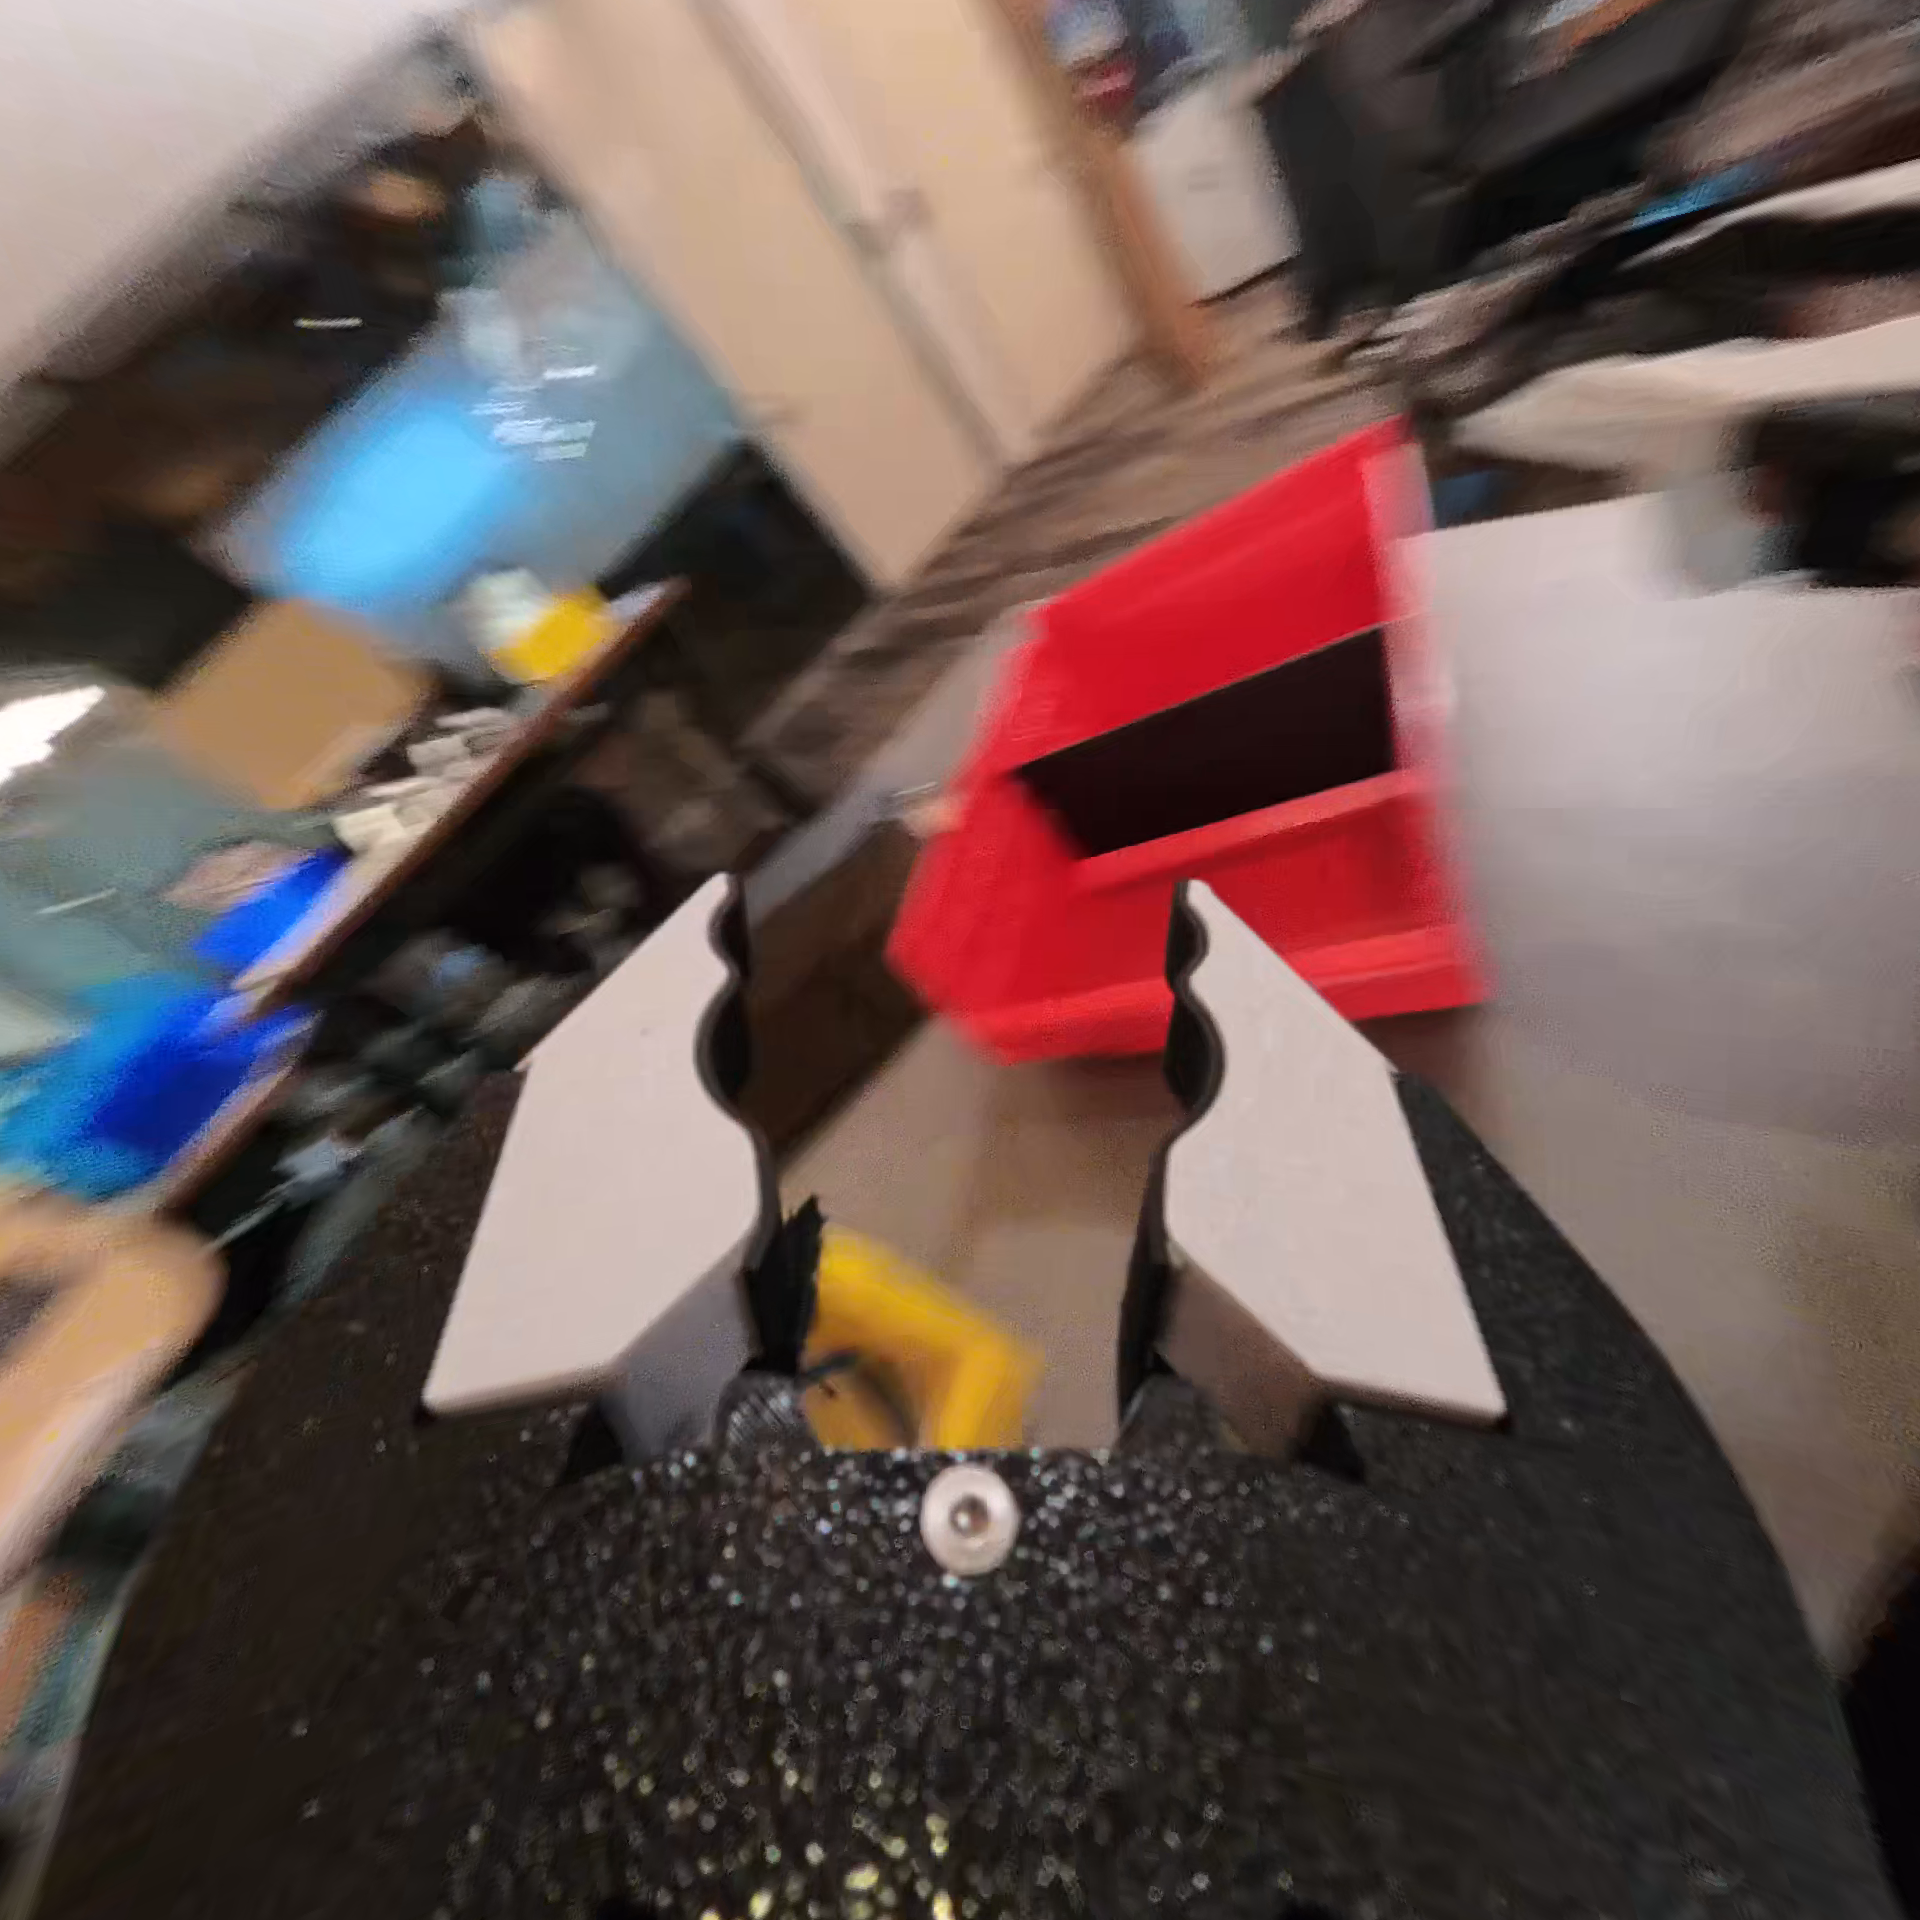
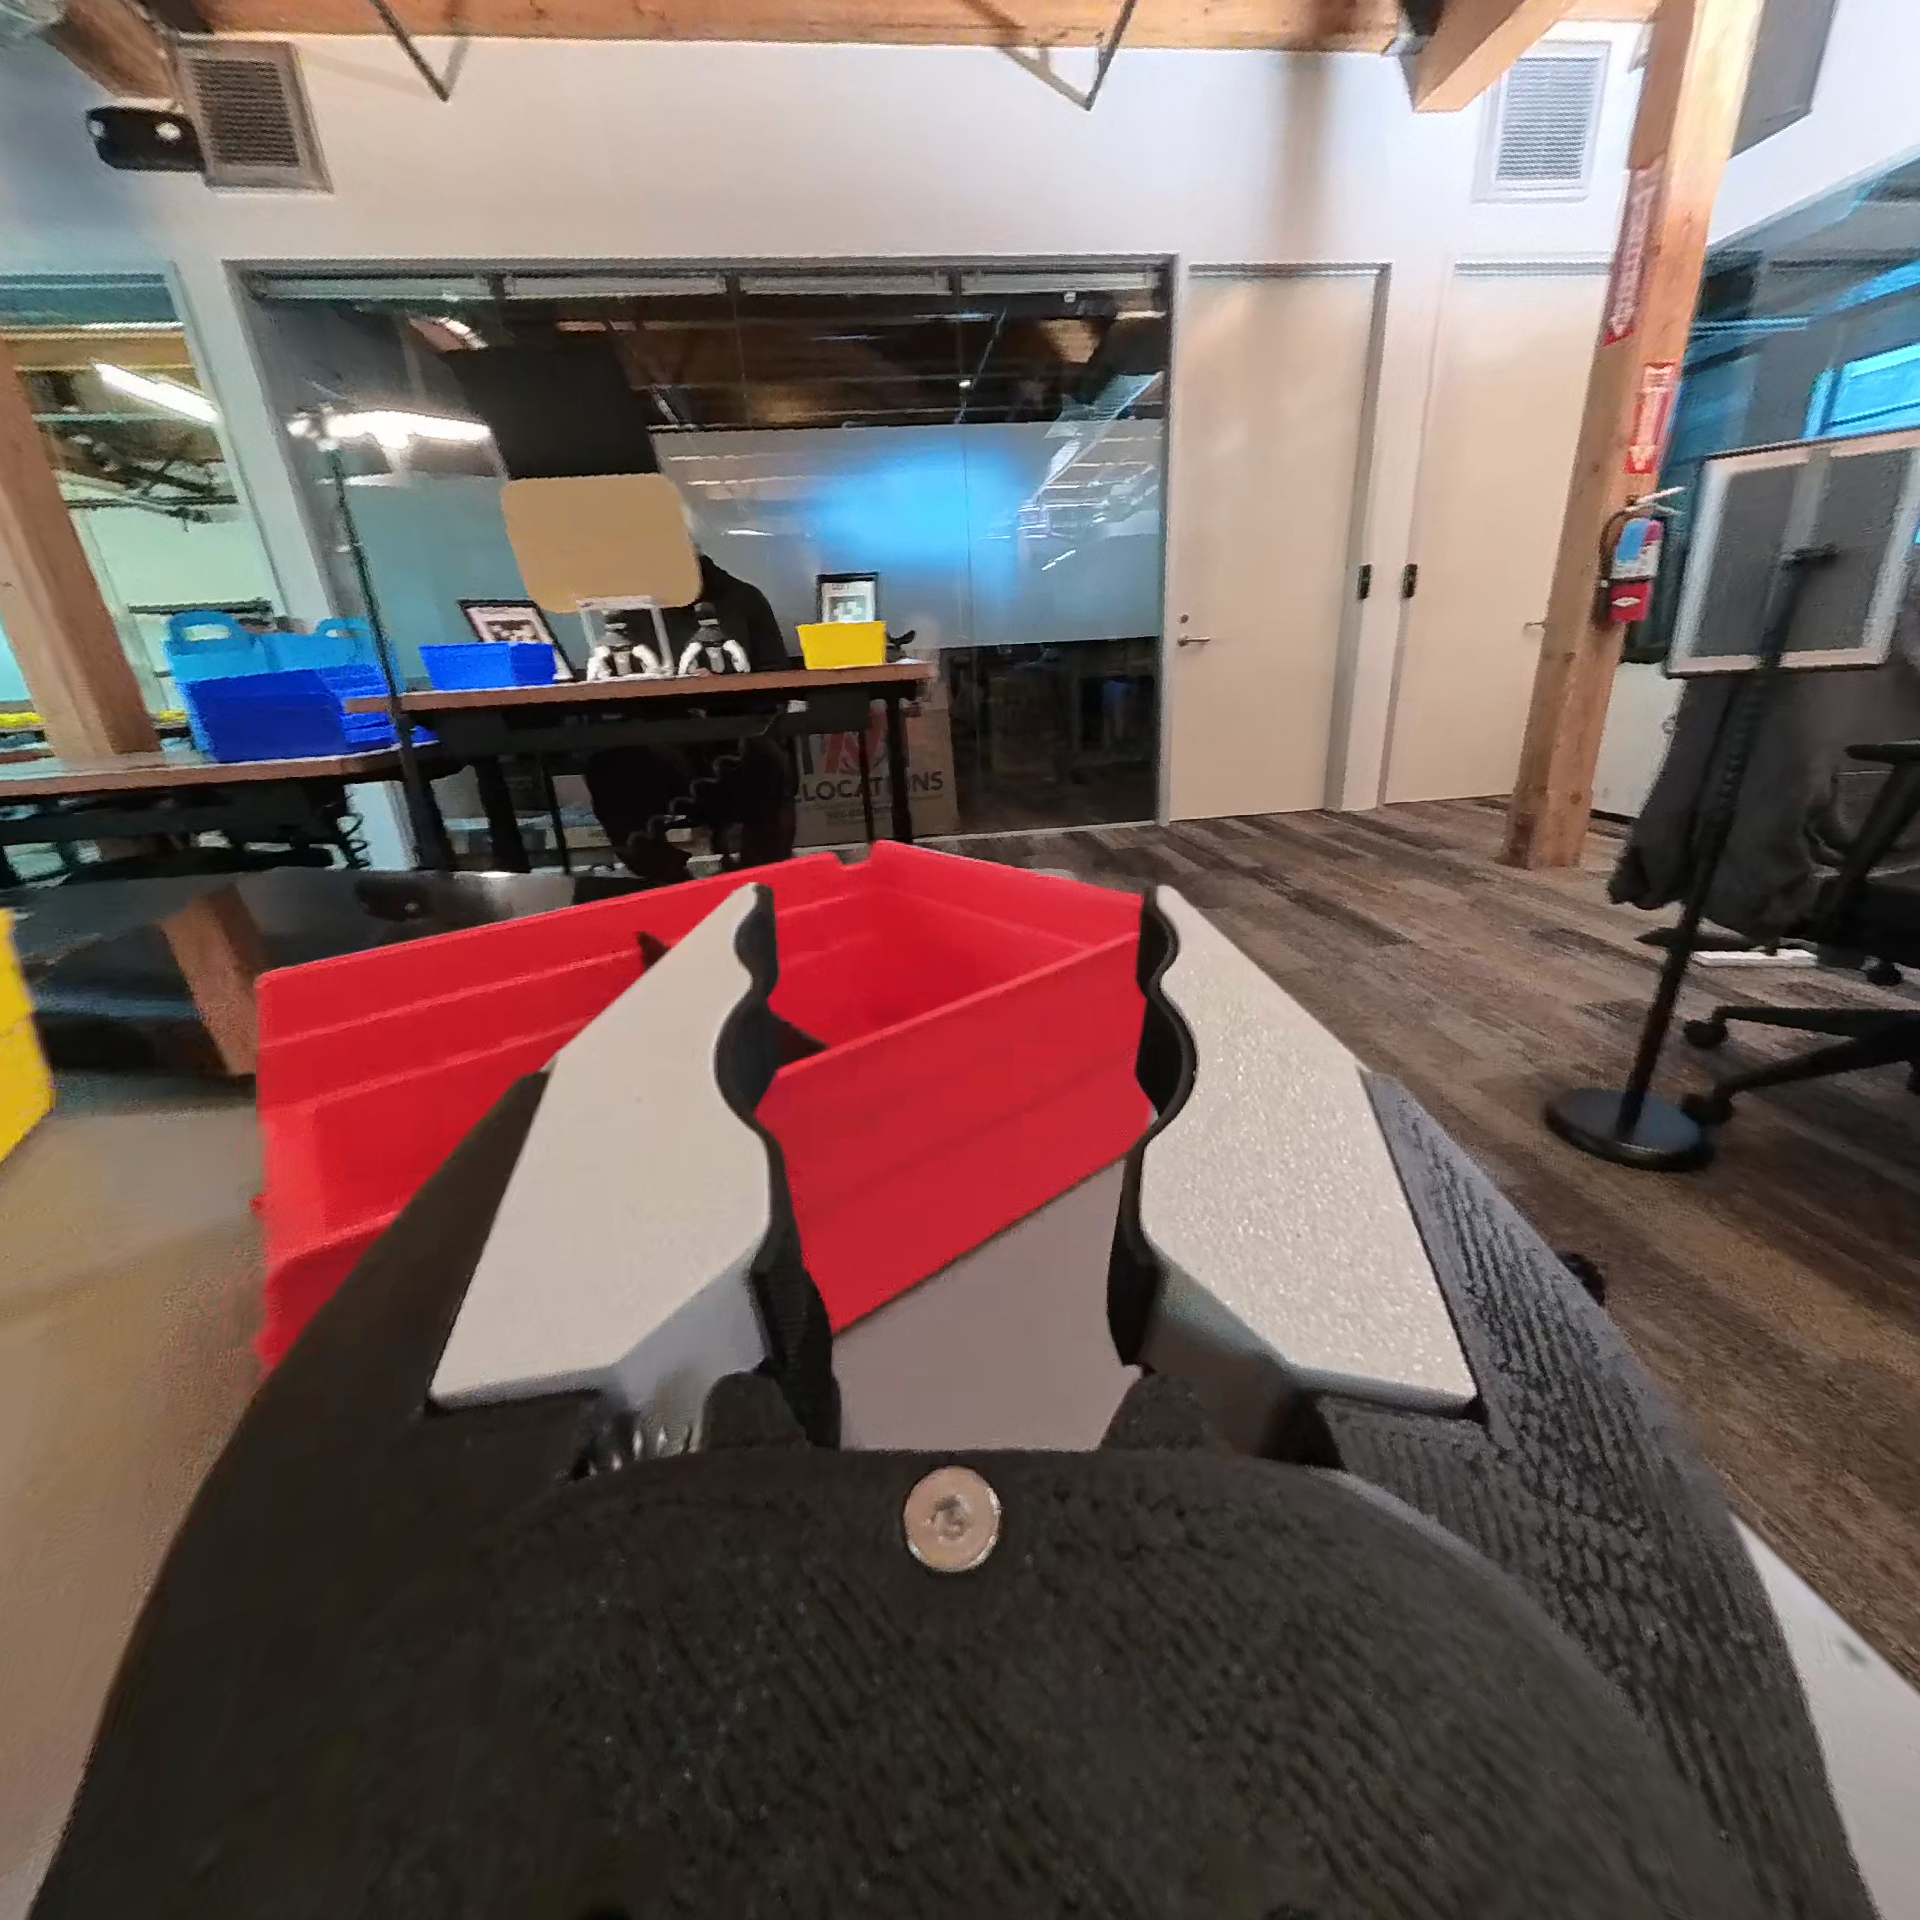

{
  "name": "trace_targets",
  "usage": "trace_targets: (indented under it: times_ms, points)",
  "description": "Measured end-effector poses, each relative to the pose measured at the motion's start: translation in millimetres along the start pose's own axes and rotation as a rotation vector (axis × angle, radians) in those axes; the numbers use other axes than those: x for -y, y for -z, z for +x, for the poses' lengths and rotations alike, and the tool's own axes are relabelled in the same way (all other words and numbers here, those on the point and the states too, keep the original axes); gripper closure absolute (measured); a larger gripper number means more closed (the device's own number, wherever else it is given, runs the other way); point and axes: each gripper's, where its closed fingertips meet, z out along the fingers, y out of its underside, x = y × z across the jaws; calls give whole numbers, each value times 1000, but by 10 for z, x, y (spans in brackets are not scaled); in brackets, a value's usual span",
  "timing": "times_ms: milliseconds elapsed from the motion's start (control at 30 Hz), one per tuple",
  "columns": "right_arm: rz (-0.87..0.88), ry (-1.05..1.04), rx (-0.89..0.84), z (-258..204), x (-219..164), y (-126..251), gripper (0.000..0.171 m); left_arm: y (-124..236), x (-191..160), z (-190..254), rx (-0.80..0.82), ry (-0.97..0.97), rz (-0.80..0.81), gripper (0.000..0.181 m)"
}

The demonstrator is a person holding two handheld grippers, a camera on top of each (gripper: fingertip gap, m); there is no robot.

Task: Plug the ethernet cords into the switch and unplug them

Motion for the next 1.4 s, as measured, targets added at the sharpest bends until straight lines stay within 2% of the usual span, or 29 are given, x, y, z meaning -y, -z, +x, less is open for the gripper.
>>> trace_targets:
  times_ms: [67,167,267,367,467,567,600,700,767,867,933,1233,1300,1400]
  points:
    - [-22,36,46,-244,-11,1,87,363,-439,-730,224,41,-148,94]
    - [-118,151,118,-693,-104,-19,73,733,-1345,-1270,345,283,-417,75]
    - [-255,244,154,-1018,-248,-52,65,929,-1976,-1424,379,409,-590,78]
    - [-389,225,195,-1163,-448,-79,63,927,-2291,-1396,325,513,-658,87]
    - [-529,231,169,-1053,-698,-99,66,985,-2586,-1409,326,548,-776,96]
    - [-576,229,131,-867,-748,-80,71,1042,-2775,-1396,306,560,-841,109]
    - [-600,224,118,-791,-771,-62,72,1062,-2825,-1388,298,569,-857,106]
    - [-674,242,65,-476,-839,20,85,1090,-2923,-1331,246,614,-878,121]
    - [-699,252,13,-216,-847,71,104,1152,-2997,-1345,236,603,-898,137]
    - [-723,257,-41,109,-829,124,146,1228,-3080,-1416,235,623,-871,154]
    - [-718,257,-51,248,-811,127,162,1267,-3135,-1491,234,640,-844,165]
    - [-772,171,-49,578,-802,159,163,1498,-3396,-1870,150,759,-804,171]
    - [-777,190,-94,656,-715,198,152,1571,-3526,-1997,151,793,-808,171]
    - [-661,271,-194,706,-218,201,129,1662,-3639,-2169,176,834,-798,168]
